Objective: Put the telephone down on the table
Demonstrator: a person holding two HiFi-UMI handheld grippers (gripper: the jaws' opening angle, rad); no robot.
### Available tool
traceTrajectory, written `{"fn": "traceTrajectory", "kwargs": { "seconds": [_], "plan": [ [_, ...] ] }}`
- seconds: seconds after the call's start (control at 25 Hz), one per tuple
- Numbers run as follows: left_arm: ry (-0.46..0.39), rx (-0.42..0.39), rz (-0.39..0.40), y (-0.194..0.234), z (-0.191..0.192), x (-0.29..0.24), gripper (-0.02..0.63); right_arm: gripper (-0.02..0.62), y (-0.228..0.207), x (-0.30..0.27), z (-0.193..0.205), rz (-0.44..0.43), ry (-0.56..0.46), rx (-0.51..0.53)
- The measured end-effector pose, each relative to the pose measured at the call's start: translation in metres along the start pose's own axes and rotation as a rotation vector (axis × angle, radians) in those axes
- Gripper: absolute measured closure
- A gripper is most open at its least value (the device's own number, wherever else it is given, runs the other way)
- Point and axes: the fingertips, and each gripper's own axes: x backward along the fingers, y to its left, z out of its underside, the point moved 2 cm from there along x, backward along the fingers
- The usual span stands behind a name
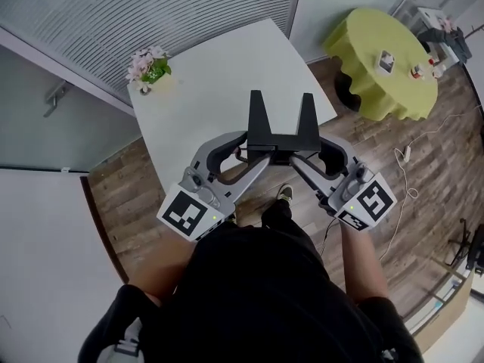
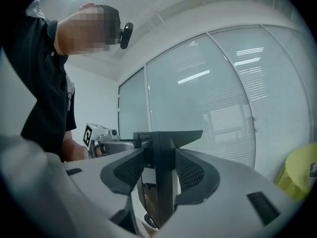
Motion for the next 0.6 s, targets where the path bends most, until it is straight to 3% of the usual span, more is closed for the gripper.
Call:
{"fn": "traceTrajectory", "kwargs": {
  "seconds": [0.36,0.6],
  "plan": [
    [0.015,0.015,-0.218,0.02,0.005,-0.059,0.413,0.383,-0.079,-0.009,-0.002,-0.216,0.04,-0.01],
    [0.041,0.033,-0.332,0.022,0.02,-0.067,0.411,0.383,-0.098,-0.019,0.009,-0.34,0.068,-0.026]
  ]
}}
